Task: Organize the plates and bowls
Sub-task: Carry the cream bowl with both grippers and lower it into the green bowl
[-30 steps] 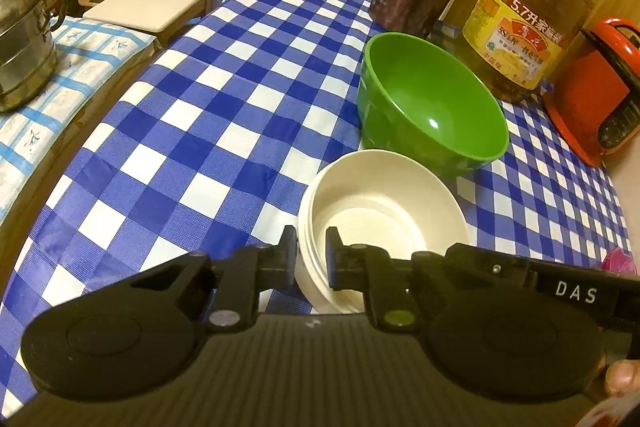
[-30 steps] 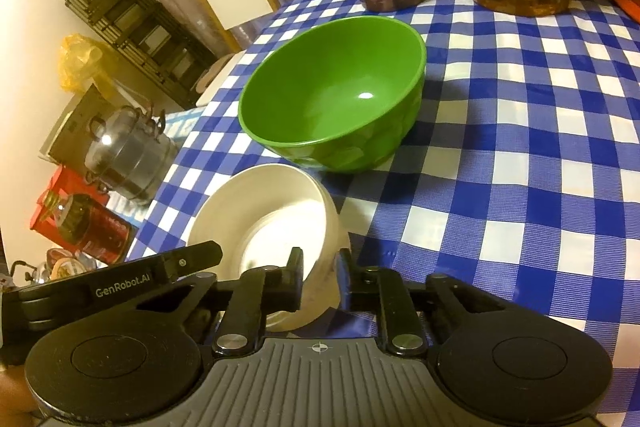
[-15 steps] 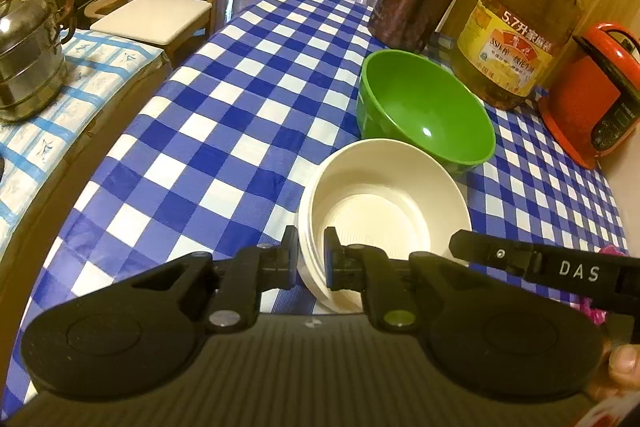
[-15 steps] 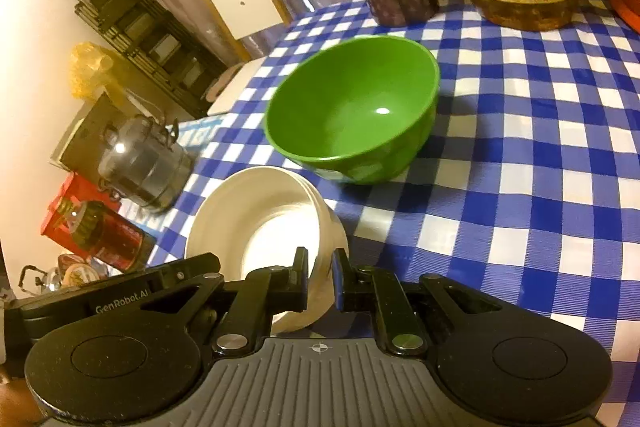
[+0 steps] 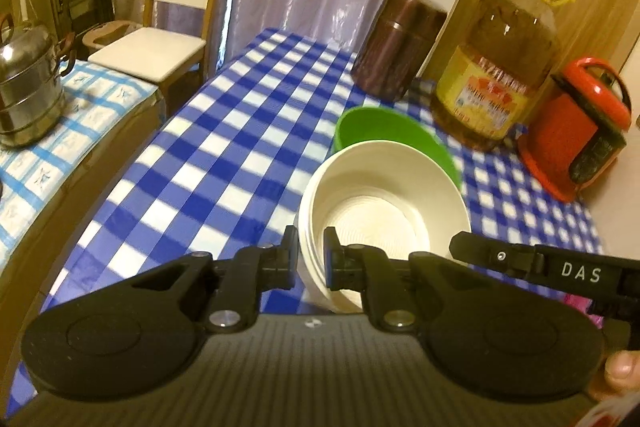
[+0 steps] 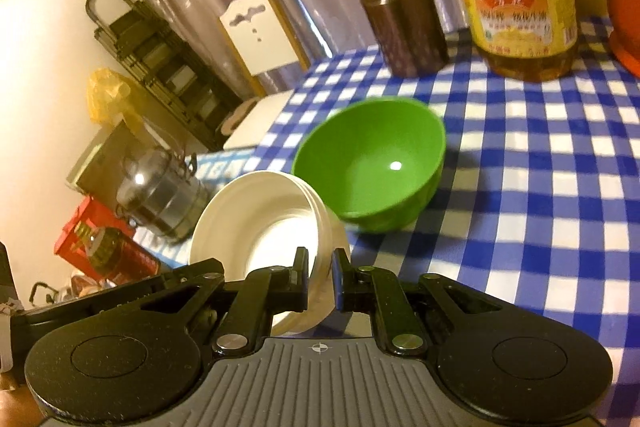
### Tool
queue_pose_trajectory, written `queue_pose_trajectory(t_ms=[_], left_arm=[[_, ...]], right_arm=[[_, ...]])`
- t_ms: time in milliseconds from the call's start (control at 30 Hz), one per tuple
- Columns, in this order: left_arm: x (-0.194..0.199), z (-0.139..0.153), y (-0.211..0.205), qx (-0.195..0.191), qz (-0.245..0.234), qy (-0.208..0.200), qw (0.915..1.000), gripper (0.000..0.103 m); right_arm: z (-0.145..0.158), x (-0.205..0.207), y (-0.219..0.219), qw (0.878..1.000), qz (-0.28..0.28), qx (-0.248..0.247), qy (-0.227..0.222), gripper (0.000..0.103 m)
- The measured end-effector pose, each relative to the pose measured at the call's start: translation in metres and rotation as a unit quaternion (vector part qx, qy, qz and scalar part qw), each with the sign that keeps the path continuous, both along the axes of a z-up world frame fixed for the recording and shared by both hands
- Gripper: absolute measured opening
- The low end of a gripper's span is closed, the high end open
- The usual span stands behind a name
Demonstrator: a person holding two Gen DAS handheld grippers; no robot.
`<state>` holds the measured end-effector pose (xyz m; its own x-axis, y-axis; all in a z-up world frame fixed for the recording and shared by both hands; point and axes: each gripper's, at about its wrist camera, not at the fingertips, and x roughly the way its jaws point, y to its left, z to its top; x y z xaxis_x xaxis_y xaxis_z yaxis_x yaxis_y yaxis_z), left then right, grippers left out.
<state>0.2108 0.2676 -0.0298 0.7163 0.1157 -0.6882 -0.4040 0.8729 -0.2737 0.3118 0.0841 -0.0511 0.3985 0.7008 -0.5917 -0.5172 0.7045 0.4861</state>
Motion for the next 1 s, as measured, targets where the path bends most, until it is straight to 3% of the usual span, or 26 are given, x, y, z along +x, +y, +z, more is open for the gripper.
queue_pose_trajectory(t_ms=[333, 1000], left_arm=[[0.036, 0.021, -0.011, 0.006, -0.015, -0.032, 0.9994, 0.011], [0.110, 0.003, 0.003, -0.010, -0.021, -0.035, 0.9991, 0.010]], right_arm=[[0.016, 0.017, -0.015, 0.999, -0.035, 0.013, -0.028, 0.011], [0.003, 0.081, -0.007, 0.997, -0.071, -0.015, -0.039, 0.010]])
